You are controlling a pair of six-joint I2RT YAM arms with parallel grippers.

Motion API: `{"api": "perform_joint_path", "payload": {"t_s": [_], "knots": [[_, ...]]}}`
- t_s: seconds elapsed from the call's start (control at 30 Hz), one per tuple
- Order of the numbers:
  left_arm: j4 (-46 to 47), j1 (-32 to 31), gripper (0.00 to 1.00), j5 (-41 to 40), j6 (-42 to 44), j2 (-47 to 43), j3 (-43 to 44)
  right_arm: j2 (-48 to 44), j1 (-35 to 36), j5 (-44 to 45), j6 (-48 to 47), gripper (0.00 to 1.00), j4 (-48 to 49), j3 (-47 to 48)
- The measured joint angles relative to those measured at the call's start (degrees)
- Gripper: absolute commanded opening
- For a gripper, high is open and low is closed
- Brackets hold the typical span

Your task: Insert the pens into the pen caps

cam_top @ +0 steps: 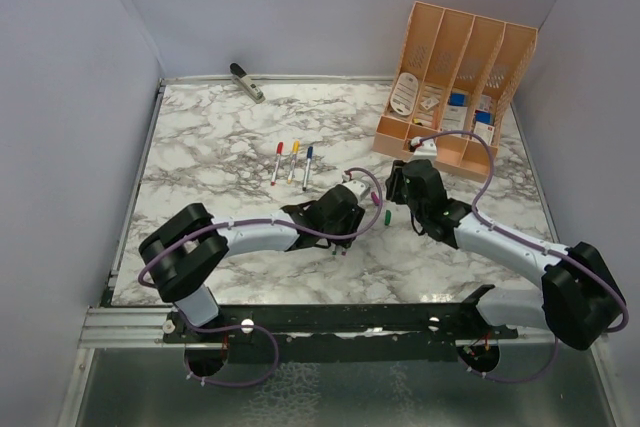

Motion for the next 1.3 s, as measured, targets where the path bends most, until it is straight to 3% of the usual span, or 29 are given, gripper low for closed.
{"api": "perform_joint_path", "payload": {"t_s": [0.5, 0.67, 0.77, 0.8, 1.1, 1.3], "knots": [[-1.25, -0.83, 0.40, -2.69, 0.20, 4.98, 2.60, -3.56, 0.00, -0.07, 1.03, 0.34, 0.02, -1.14], [-1.22, -1.84, 0.26, -3.32, 0.04, 5.20, 2.62, -4.00, 0.00, -0.22, 1.53, 0.34, 0.02, -1.14], [-1.01, -2.38, 0.02, -3.43, -0.26, 5.33, 2.56, -4.35, 0.00, -0.24, 1.90, 0.34, 0.02, -1.14], [-0.90, -2.56, 0.00, -3.45, -0.55, 5.38, 2.49, -4.48, 0.00, -0.26, 2.05, 0.34, 0.02, -1.14], [1.66, -3.04, 0.00, -3.41, -1.16, 3.89, 0.37, -6.25, 0.00, -0.26, 2.43, 0.32, -0.07, -1.14], [0.79, -3.30, 0.00, -4.92, 0.48, -6.21, -3.13, -10.38, 0.00, -3.45, 3.28, 0.39, 0.00, -2.95]]}}
